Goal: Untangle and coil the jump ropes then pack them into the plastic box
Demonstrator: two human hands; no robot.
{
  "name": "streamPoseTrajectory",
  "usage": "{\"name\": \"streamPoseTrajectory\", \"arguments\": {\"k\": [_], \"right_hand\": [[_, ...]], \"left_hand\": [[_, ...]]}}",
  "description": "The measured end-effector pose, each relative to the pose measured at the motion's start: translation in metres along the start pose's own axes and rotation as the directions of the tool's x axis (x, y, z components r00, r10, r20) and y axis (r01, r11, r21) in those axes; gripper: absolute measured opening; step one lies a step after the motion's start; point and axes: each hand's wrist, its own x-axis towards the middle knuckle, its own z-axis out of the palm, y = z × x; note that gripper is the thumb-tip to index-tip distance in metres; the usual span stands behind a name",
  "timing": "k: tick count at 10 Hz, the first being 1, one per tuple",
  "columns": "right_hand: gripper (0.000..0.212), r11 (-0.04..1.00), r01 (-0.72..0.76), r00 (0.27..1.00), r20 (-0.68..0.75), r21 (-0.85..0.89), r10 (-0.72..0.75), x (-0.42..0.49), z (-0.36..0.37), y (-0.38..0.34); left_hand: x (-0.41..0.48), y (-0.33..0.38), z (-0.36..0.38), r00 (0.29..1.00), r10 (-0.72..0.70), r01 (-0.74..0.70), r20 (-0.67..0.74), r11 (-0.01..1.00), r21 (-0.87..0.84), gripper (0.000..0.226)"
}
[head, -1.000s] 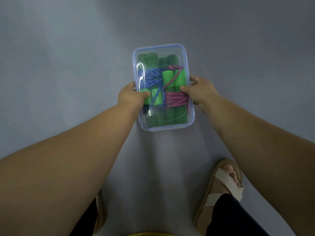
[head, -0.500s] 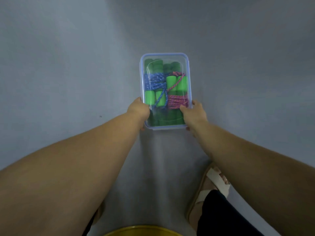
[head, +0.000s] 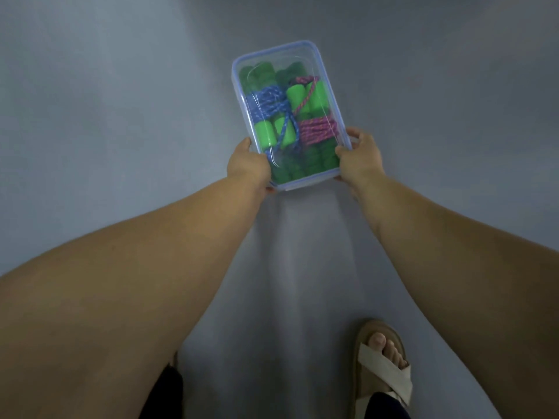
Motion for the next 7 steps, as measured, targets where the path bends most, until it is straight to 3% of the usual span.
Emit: {"name": "streamPoseTrajectory", "arguments": {"k": [2,3,4,6,7], "right_hand": [[0.049,0.997,-0.049,0.997,0.061,-0.056,0.053,-0.006,0.007,-0.008],[0.065,0.978,-0.062,0.991,0.105,-0.202,0.084,-0.018,0.0,-0.024],[0.061,0.963,-0.08,0.987,0.115,-0.257,0.113,-0.052,-0.022,-0.055],[0.031,0.983,-0.183,0.926,0.335,0.004,0.171,-0.16,-0.115,-0.194],[0.007,0.976,-0.127,0.899,0.436,0.179,0.037,-0.231,-0.181,-0.29]], "left_hand": [[0.002,0.008,-0.013,1.0,-0.007,0.005,0.018,0.995,0.098,0.064],[-0.017,0.023,-0.024,1.0,-0.003,-0.002,0.023,0.976,0.218,0.056],[-0.061,0.058,-0.038,0.996,-0.09,0.082,0.027,0.972,0.22,0.017],[-0.221,0.187,-0.079,0.982,-0.121,0.095,0.147,0.981,0.171,0.017],[-0.318,0.268,-0.102,0.975,-0.067,0.025,0.212,0.981,0.193,0.013]]}}
